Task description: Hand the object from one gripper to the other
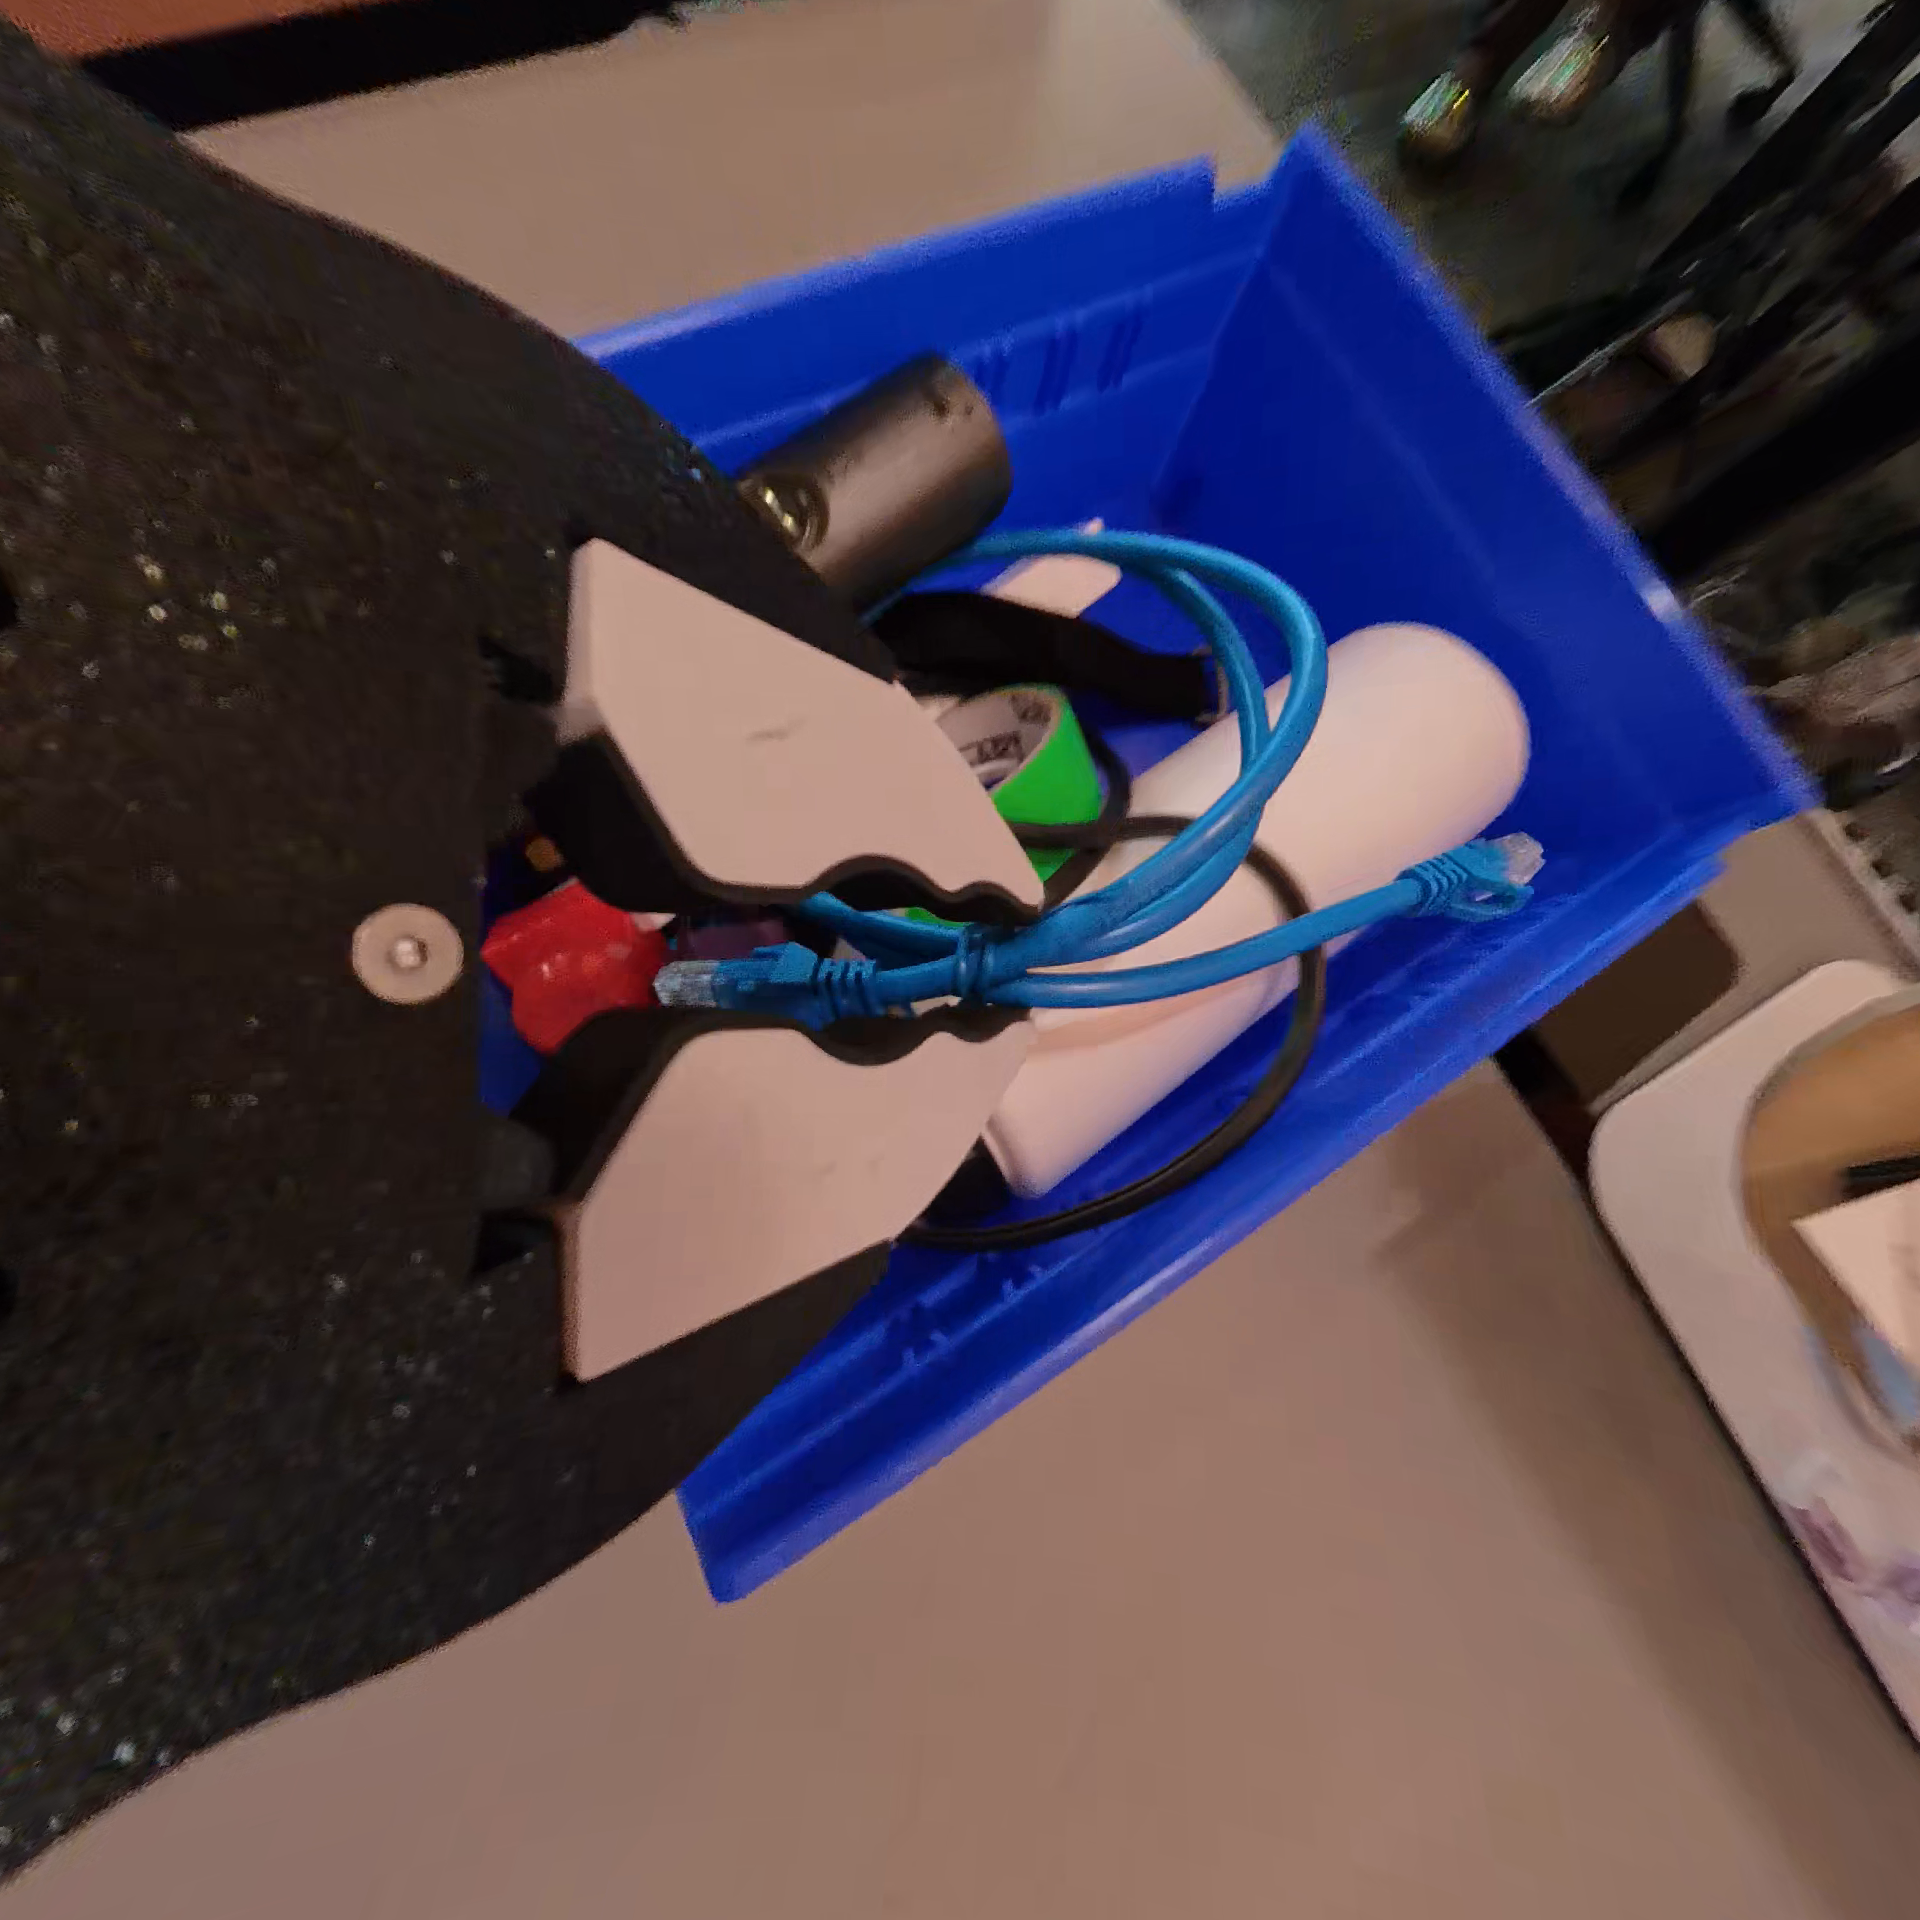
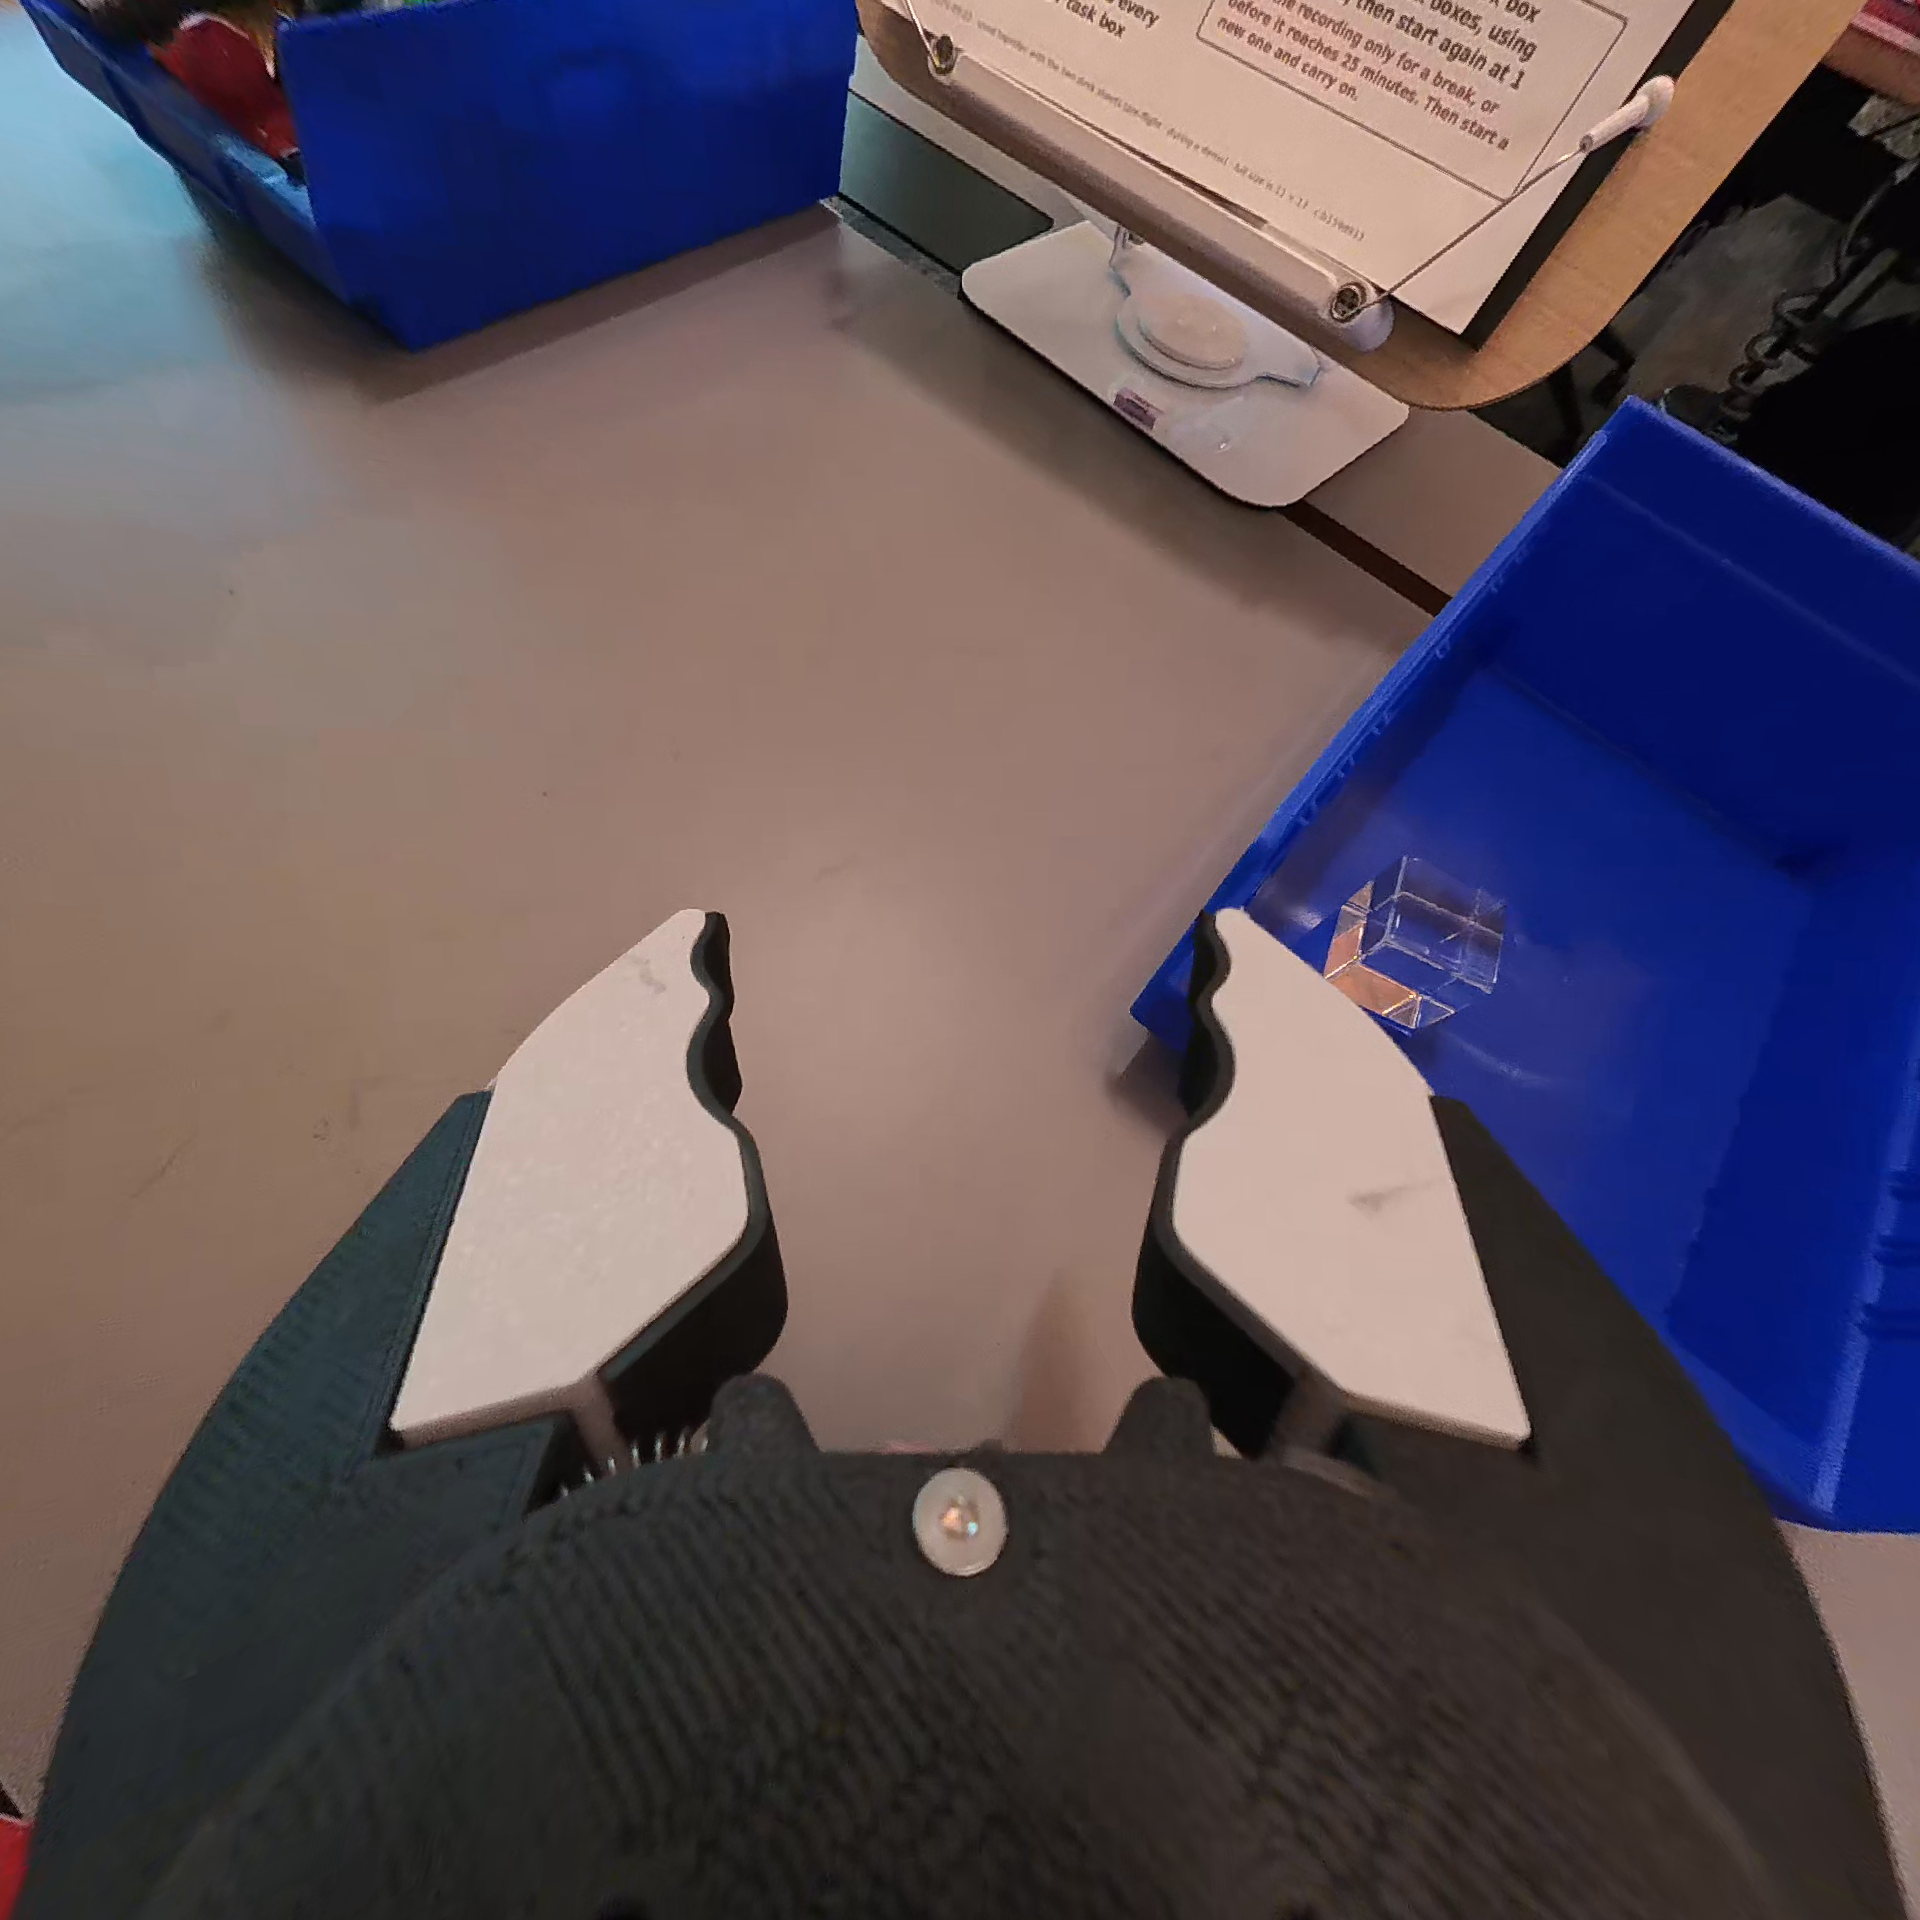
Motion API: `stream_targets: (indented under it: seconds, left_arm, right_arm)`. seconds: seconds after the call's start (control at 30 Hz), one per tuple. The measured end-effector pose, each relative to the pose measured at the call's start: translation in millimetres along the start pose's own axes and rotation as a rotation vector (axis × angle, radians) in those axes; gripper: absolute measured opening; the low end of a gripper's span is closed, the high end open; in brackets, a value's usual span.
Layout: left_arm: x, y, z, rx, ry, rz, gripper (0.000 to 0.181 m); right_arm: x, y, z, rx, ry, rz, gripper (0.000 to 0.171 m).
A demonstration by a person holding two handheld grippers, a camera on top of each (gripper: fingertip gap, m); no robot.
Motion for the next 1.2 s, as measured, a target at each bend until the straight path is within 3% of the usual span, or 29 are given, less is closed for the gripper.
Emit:
stream_targets:
  seconds: [0.03,0.3,0.43,0.57,0.7,0.8,0.9,1.03,1.1,1.2]
  left_arm:
    - [-3.4,-5.9,-0.9,-0.017,0.014,0.026,0.015]
    - [-29.3,-59.0,-12.6,-0.130,0.127,0.267,0.014]
    - [-39.6,-87.0,-1.1,-0.082,0.191,0.429,0.014]
    - [-47.8,-109.5,34.4,0.069,0.293,0.555,0.014]
    - [-46.1,-119.1,89.1,0.327,0.363,0.662,0.014]
    - [-34.9,-116.7,130.4,0.596,0.332,0.708,0.014]
    - [-17.0,-110.8,167.4,0.874,0.294,0.723,0.014]
    - [7.0,-103.2,211.6,1.231,0.253,0.725,0.014]
    - [15.3,-98.9,228.7,1.370,0.226,0.708,0.014]
    - [22.5,-95.5,248.3,1.514,0.217,0.683,0.014]
  right_arm:
    - [-0.5,-0.2,0.1,-0.002,0.005,0.006,0.084]
    - [-3.5,1.6,-2.0,-0.002,0.008,0.034,0.083]
    - [-8.3,2.2,-5.8,-0.007,0.020,0.070,0.083]
    - [-23.4,-2.6,-19.0,-0.086,0.066,0.200,0.083]
    - [-44.3,-7.3,-49.3,-0.239,0.096,0.339,0.082]
    - [-60.5,-16.9,-74.9,-0.176,-0.064,0.467,0.087]
    - [-65.9,-19.9,-90.5,-0.170,-0.122,0.479,0.095]
    - [-55.7,-6.3,-90.2,-0.402,0.089,0.556,0.097]
    - [-49.4,-1.3,-92.7,-0.558,0.165,0.562,0.088]
    - [-42.3,1.6,-101.3,-0.615,0.166,0.596,0.083]
Point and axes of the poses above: each gripper's, where its closed fingertips meet, y out along the fingers, x out of its underside, z = x × y across the jaws, the point moved 9 cm from there along -y, back along the fingers, and after that the axes turned 15 degrees about x, right-handed, at the moved point
